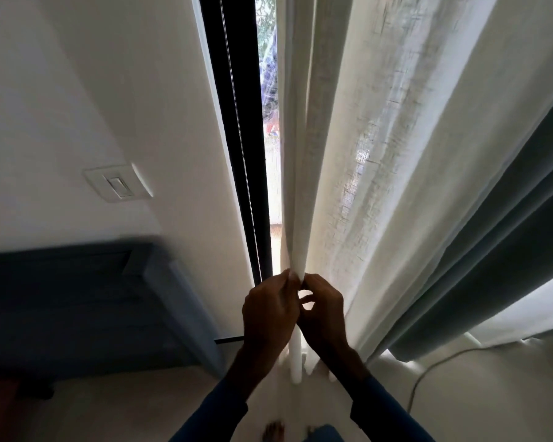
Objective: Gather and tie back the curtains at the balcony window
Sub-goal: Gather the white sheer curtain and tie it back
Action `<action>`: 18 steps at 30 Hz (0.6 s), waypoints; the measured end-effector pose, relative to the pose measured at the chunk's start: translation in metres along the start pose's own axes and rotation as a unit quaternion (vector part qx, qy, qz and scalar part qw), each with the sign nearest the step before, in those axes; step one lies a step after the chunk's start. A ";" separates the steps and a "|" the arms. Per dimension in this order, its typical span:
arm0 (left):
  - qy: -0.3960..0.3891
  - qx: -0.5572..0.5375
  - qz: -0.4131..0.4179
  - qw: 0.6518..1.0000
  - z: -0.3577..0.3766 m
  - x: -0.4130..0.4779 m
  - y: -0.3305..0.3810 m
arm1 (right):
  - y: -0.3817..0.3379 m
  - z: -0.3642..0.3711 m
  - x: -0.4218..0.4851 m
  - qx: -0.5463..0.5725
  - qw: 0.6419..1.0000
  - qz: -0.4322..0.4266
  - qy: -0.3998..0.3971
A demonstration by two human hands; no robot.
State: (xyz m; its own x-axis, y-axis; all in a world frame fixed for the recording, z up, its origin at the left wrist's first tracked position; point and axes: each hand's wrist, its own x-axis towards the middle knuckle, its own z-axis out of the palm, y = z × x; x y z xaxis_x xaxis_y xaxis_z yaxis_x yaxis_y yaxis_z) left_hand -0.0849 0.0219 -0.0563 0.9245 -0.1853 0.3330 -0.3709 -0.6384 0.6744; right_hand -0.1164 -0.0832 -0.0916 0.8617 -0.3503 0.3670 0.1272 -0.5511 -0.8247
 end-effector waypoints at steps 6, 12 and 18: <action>0.000 0.025 0.010 1.000 -0.001 0.007 0.010 | -0.001 -0.013 0.006 0.077 0.996 0.040 -0.028; 0.033 0.097 -0.010 0.995 0.001 0.020 -0.002 | 0.016 -0.053 0.004 0.003 0.986 0.094 0.138; 0.058 0.132 0.017 0.989 -0.011 0.020 -0.006 | 0.040 -0.075 0.019 -0.074 0.966 0.156 0.192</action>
State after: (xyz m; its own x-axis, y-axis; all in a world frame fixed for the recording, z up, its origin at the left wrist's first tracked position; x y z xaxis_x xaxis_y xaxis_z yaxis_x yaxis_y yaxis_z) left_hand -0.0648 0.0304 -0.0461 0.8901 -0.1320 0.4362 -0.3507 -0.8096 0.4707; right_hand -0.1317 -0.1690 -0.0853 0.5978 -0.7560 0.2668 -0.2054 -0.4661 -0.8605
